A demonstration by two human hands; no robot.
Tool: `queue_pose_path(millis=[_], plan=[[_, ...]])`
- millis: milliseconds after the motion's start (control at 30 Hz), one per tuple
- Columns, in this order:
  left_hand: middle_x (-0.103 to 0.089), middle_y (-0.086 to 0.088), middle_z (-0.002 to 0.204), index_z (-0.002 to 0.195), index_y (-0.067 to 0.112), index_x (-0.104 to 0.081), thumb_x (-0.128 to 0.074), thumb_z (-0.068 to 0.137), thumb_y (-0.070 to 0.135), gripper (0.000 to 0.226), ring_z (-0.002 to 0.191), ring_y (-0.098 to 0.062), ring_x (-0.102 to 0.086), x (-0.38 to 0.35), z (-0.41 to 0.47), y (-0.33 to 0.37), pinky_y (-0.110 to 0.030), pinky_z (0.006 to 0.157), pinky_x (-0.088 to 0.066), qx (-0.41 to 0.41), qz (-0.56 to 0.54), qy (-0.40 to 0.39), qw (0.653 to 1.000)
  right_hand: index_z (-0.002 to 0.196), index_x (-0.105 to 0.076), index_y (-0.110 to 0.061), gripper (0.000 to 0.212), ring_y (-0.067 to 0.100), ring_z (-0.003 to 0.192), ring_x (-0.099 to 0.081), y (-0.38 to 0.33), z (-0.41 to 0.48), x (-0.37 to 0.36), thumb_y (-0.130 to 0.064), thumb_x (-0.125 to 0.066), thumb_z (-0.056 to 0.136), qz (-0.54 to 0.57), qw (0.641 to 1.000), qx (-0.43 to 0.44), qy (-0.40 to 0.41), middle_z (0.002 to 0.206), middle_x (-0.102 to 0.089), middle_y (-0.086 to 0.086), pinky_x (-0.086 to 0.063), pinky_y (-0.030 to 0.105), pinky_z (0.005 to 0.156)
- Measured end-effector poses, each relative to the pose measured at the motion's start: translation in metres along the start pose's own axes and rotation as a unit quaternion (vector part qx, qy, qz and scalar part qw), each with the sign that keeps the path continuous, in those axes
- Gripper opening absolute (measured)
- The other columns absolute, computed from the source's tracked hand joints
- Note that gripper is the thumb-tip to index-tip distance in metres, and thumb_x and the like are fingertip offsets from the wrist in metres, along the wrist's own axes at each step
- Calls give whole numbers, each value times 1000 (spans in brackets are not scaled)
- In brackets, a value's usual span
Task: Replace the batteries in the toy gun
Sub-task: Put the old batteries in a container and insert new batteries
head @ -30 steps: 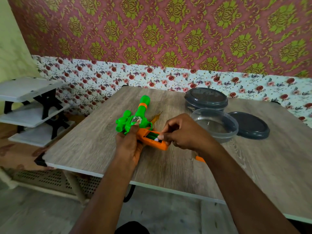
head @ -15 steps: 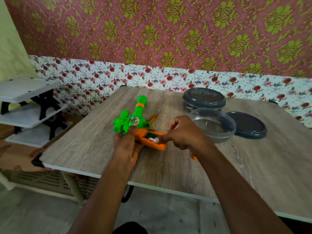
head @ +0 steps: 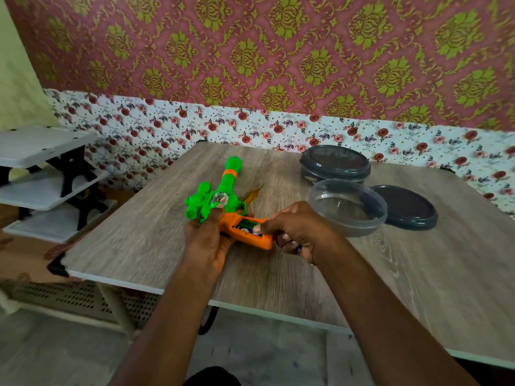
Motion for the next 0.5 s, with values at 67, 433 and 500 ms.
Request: queue_pose_path(millis=[67,433,500], plan=[[-72,-23,112,127,8,-61,-56,101,3,27,76,-29,-77,-1,0,0,-54,70,-61,0,6,2,1000,119,-55,5,55,7,33,-38,2,7,-1,2,-85,73,-14,1000,-1,23,59,-48,11,-26,15,35],[-74,-19,105,140,8,-55,-53,102,1,39,74,-27,-78,0,-1,-1,-50,67,-63,6,-3,8,1000,105,-62,-2,63,8,36,-55,-30,-7,17,-48,-90,72,-235,961,99,105,70,-71,13,-38,17,36],[-73,-20,111,141,9,-53,-54,101,2,40,75,-27,-78,-1,-3,0,-47,63,-64,9,-4,1,1000,96,-64,0,49,8,38,-54,-36,-14,26,-44,-82,84,-180,968,119,130,69,-72,13,-38,18,37]])
Point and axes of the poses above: each hand's wrist, its own z-axis towards the middle knuckle, its own x-axis out of the back of the hand, y = z × x, the point moved 7 cm from there along z, towards the middle knuckle
